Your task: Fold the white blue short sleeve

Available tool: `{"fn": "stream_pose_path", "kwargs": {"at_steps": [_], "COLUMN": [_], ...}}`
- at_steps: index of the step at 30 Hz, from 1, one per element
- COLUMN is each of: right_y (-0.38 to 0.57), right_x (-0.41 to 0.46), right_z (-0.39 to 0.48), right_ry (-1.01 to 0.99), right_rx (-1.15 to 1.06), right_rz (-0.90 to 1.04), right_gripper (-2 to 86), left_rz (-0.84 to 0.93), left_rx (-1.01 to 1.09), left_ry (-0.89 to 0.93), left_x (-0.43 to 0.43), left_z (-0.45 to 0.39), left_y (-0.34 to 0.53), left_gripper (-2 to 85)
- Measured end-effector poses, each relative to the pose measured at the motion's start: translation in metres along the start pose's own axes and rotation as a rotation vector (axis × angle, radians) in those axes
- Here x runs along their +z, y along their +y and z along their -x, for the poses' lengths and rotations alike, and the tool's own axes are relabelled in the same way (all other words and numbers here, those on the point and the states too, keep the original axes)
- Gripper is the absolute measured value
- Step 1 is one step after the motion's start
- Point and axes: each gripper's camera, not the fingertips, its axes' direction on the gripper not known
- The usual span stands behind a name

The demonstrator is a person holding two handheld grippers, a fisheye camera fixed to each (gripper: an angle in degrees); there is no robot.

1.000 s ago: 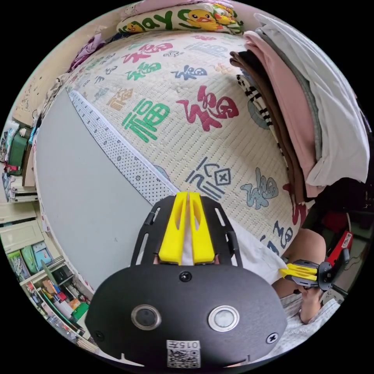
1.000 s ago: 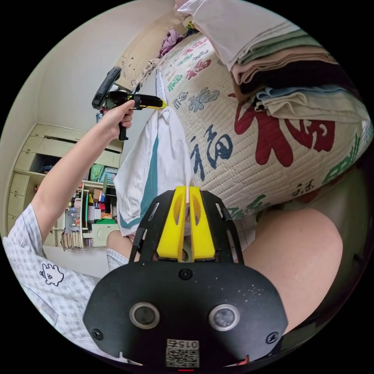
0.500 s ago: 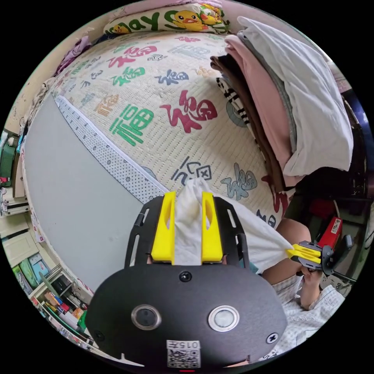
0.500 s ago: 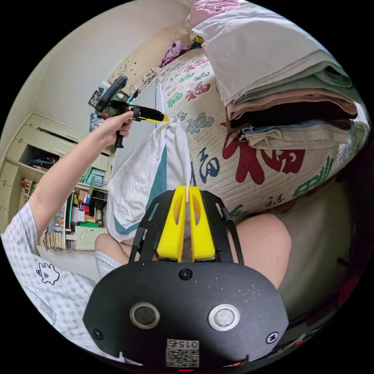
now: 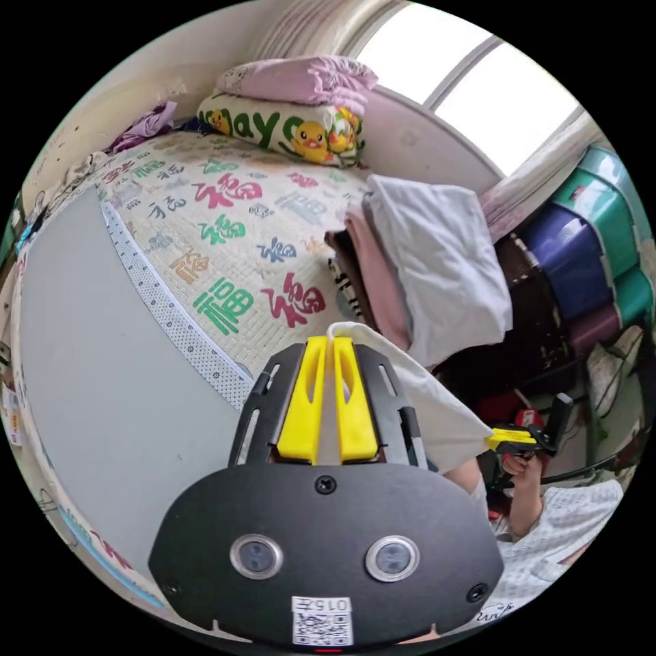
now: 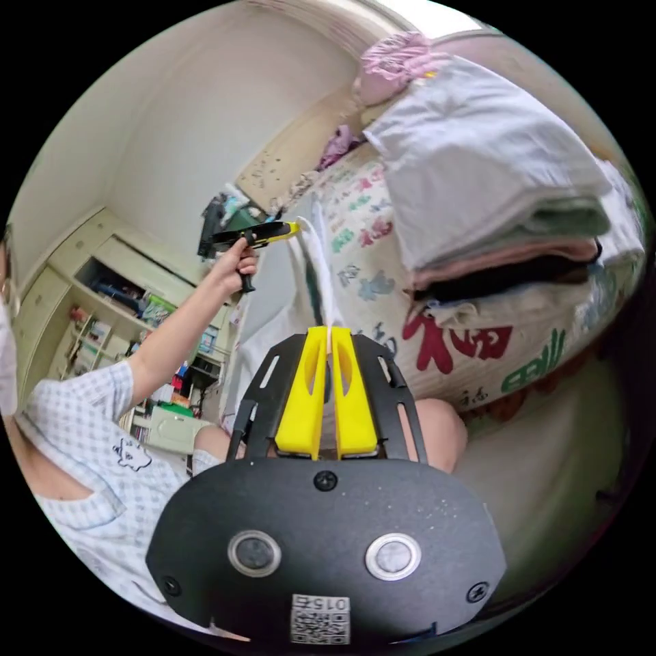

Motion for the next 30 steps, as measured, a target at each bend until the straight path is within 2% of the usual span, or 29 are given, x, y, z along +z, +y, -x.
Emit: {"fn": "stream_pose_path", "kwargs": {"at_steps": [3,5,10,13,15,18,23,25,28,30], "right_y": [-0.011,-0.011,0.005,0.021,0.027,0.023,-0.002,-0.008,-0.015,-0.018], "right_x": [0.014,0.056,0.196,0.275,0.303,0.321,0.340,0.347,0.357,0.362], "right_z": [0.084,0.149,0.243,0.280,0.295,0.309,0.319,0.327,0.346,0.357], "right_ry": [-0.103,-0.206,-0.352,-0.289,-0.227,-0.193,-0.201,-0.197,-0.183,-0.182], "right_rx": [-0.211,-0.347,-0.449,-0.488,-0.524,-0.540,-0.479,-0.491,-0.517,-0.526], "right_rz": [0.070,0.172,0.452,0.620,0.690,0.738,0.783,0.790,0.804,0.808], "right_gripper": [0.0,0.0,0.0,0.1,0.1,0.1,0.2,0.1,0.2,0.2], "left_rz": [-0.102,-0.156,-0.197,-0.148,-0.182,-0.339,-0.434,-0.399,-0.220,-0.205], "left_rx": [-0.031,-0.088,-0.369,-0.588,-0.717,-0.740,-0.780,-0.778,-0.738,-0.679], "left_ry": [0.044,0.044,-0.039,-0.124,-0.090,-0.023,0.124,0.131,0.044,-0.051], "left_x": [-0.070,-0.108,-0.170,-0.180,-0.191,-0.213,-0.220,-0.216,-0.204,-0.210], "left_z": [0.030,0.059,0.155,0.209,0.233,0.236,0.251,0.256,0.256,0.246], "left_y": [0.061,0.110,0.261,0.345,0.397,0.441,0.474,0.475,0.463,0.453], "left_gripper": [0.1,0.1,0.6,1.5,2.9,5.2,10.2,10.5,9.0,4.1]}}
